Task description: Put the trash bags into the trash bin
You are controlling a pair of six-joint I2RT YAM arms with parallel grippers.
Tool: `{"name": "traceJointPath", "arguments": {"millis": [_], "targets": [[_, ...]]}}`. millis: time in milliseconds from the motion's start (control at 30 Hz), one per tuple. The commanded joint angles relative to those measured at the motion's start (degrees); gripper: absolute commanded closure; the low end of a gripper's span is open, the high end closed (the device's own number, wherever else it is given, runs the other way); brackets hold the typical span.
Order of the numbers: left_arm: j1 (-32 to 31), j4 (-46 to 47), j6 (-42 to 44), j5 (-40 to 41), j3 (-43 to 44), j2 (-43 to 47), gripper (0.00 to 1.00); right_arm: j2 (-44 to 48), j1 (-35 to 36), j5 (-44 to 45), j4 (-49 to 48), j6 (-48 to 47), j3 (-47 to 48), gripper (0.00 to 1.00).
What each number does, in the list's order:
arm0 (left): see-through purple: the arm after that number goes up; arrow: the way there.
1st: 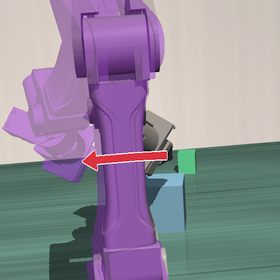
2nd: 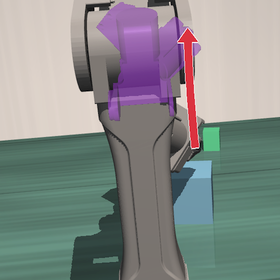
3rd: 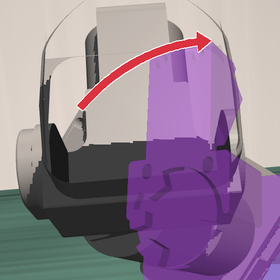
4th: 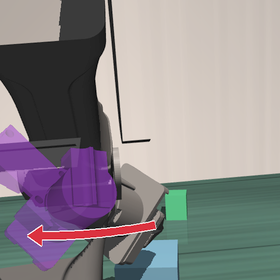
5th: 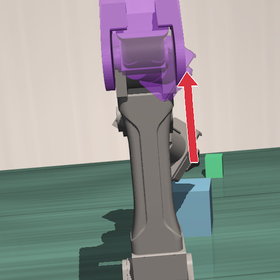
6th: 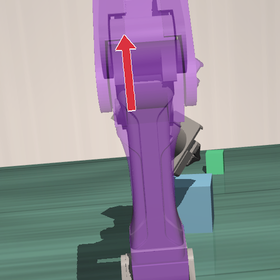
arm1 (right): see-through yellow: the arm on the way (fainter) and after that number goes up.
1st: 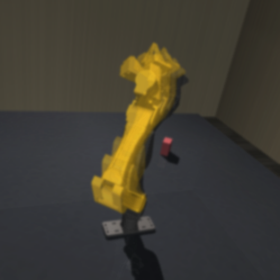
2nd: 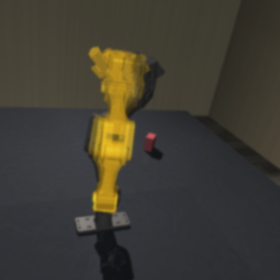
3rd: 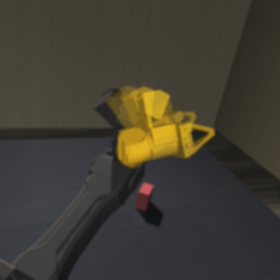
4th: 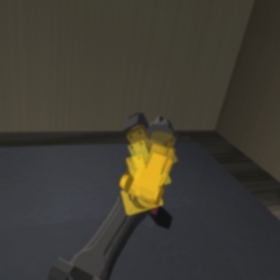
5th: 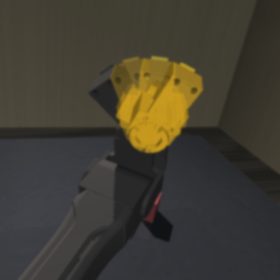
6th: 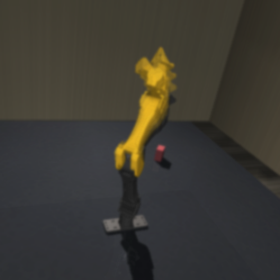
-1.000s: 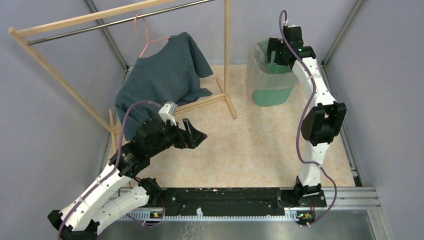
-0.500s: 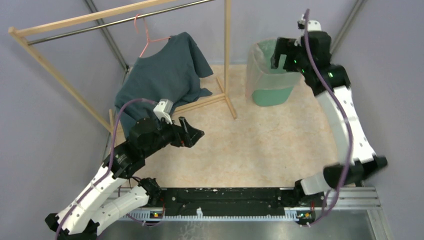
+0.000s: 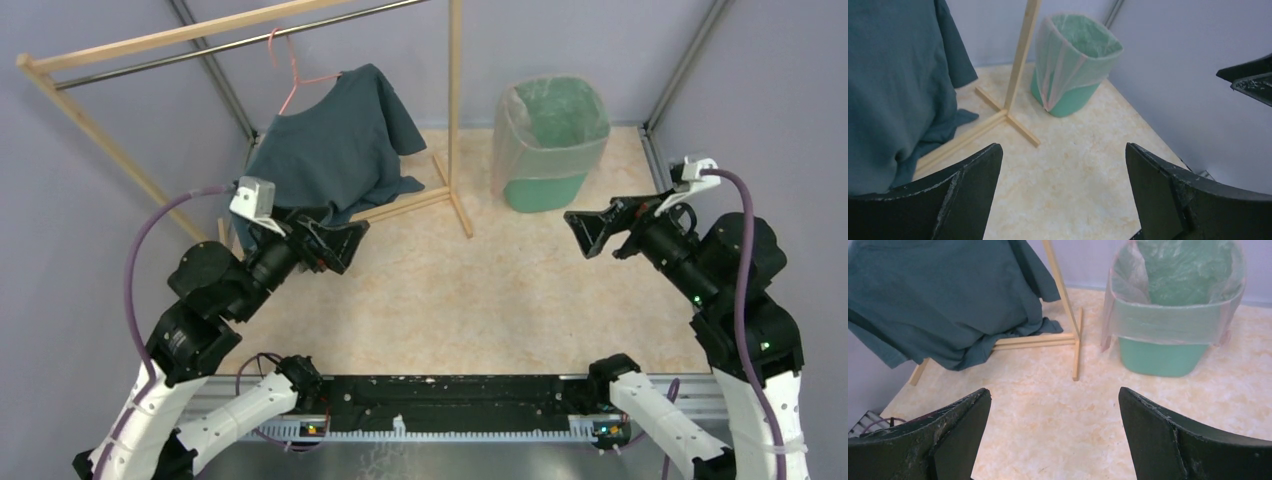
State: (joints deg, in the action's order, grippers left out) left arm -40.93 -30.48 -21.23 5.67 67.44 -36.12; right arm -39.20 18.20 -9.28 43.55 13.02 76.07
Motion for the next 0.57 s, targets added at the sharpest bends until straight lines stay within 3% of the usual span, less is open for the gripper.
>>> {"name": "traceJointPath", "arguments": {"millis": [0, 233, 533], "targets": [[-0.1, 2.9, 5.7, 3.6, 4.9, -0.6, 0.01, 0.4, -0.1, 1.8, -0.3, -2.3, 5.5, 0.01], [-0.1, -0.4, 5.0, 5.3, 8.9, -1.2, 0.01, 1.2, -0.1, 2.0, -5.7, -1.4, 3.6, 0.01], [-0.1, -2.4, 3.1, 6.1, 9.9, -0.7, 0.01, 2.2, -0.1, 2.8, -4.0, -2.6, 3.1, 0.01]]}}
